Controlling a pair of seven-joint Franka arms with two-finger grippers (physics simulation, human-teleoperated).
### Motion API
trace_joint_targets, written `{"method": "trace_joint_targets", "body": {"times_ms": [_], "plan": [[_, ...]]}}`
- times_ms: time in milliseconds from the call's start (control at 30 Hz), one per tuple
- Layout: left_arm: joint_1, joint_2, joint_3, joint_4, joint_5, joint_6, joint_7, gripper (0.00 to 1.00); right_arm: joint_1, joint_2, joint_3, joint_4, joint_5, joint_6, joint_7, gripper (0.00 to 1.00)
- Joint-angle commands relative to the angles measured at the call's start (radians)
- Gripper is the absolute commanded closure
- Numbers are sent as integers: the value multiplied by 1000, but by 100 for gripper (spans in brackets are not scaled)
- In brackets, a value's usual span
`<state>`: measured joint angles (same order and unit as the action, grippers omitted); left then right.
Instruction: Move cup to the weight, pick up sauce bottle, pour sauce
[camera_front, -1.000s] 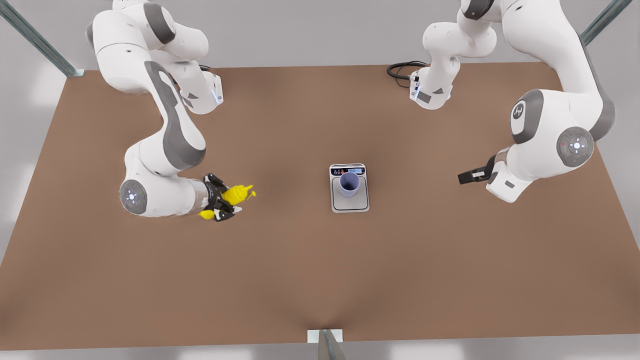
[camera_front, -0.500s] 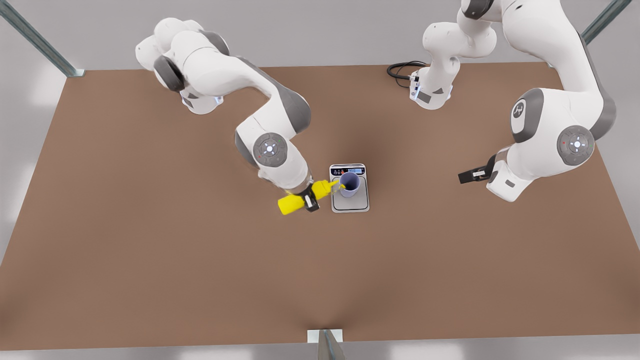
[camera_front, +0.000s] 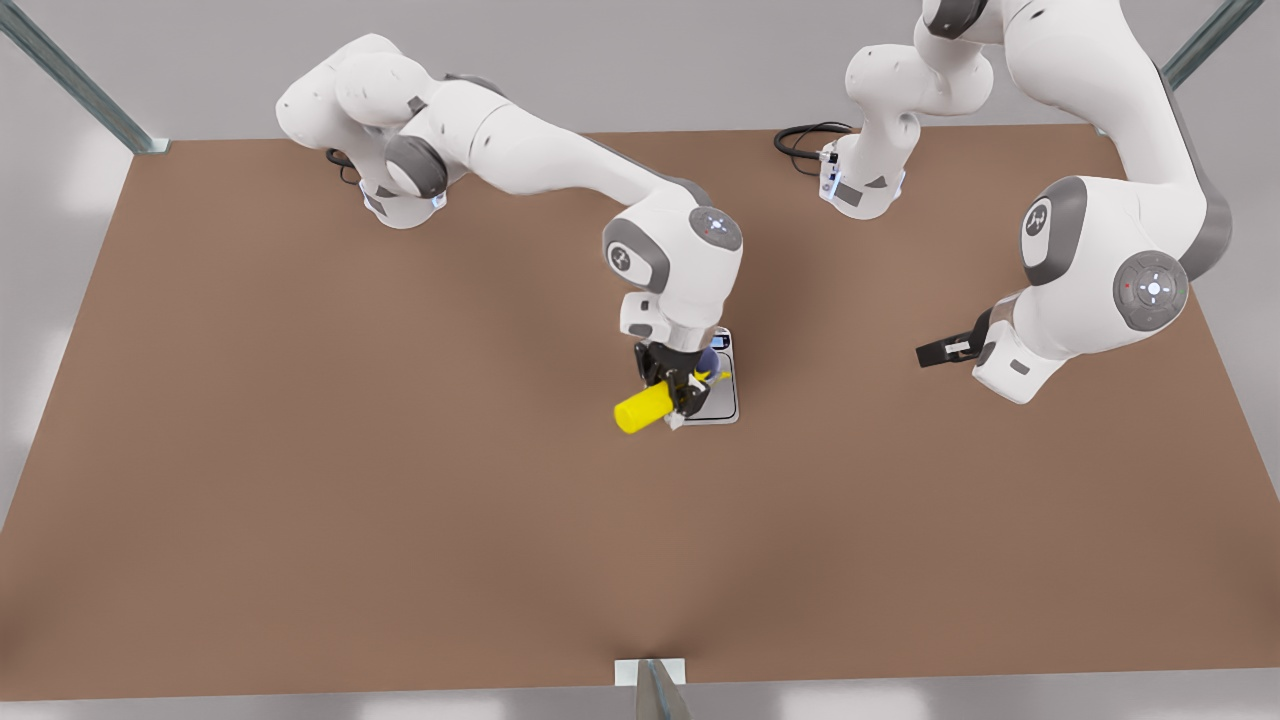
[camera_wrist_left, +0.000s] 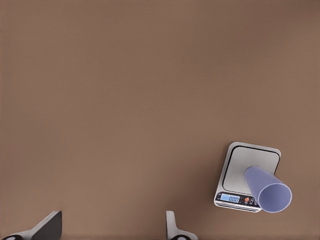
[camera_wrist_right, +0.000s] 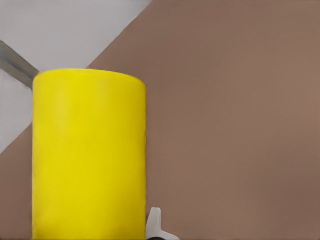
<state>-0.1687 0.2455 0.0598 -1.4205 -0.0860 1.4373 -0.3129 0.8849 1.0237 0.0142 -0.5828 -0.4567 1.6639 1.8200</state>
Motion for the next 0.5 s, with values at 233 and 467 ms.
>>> {"method": "trace_joint_targets", "body": {"times_ms": [233,467], "plan": [[0,0,0,0,0,0,0,0,49,99,119,-52,-375,40,13,79],[0,0,0,0,0,0,-2,0,59,122,142,-51,-408,57,15,79]]}}
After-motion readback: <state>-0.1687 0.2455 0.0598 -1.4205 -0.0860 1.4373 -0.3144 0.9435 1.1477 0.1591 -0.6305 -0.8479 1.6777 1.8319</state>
